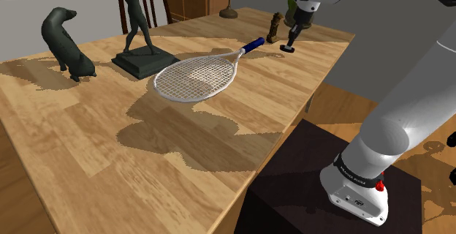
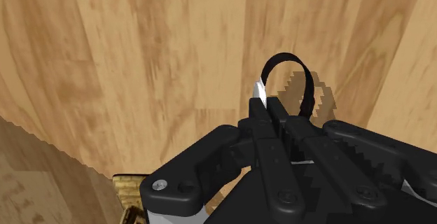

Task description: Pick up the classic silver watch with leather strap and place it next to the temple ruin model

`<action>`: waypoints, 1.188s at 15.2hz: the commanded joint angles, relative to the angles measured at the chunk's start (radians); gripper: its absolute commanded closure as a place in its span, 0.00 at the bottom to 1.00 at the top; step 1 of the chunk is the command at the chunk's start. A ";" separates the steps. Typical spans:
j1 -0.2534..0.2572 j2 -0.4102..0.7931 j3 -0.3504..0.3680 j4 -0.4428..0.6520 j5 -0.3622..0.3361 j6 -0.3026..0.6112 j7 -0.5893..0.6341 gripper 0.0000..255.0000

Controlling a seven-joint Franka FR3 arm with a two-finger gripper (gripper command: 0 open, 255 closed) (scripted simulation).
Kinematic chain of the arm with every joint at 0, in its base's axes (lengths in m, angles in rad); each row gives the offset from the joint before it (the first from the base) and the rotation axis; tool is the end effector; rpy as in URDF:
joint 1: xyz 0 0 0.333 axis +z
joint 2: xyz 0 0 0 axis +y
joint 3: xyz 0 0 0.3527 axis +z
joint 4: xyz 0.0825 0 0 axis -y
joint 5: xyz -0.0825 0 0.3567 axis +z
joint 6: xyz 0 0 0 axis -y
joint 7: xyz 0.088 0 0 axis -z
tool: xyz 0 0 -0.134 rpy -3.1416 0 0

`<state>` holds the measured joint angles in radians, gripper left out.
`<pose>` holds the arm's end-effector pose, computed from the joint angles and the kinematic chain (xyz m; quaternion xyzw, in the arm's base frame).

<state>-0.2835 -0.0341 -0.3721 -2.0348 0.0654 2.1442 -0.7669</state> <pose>0.4261 -0.3247 0.4935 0.9961 0.0394 0.0761 0.0196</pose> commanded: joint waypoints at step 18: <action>-0.001 -0.050 0.002 0.072 -0.024 -0.117 0.017 0.00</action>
<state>-0.2849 -0.0790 -0.3709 -1.9633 0.0435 2.0324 -0.7525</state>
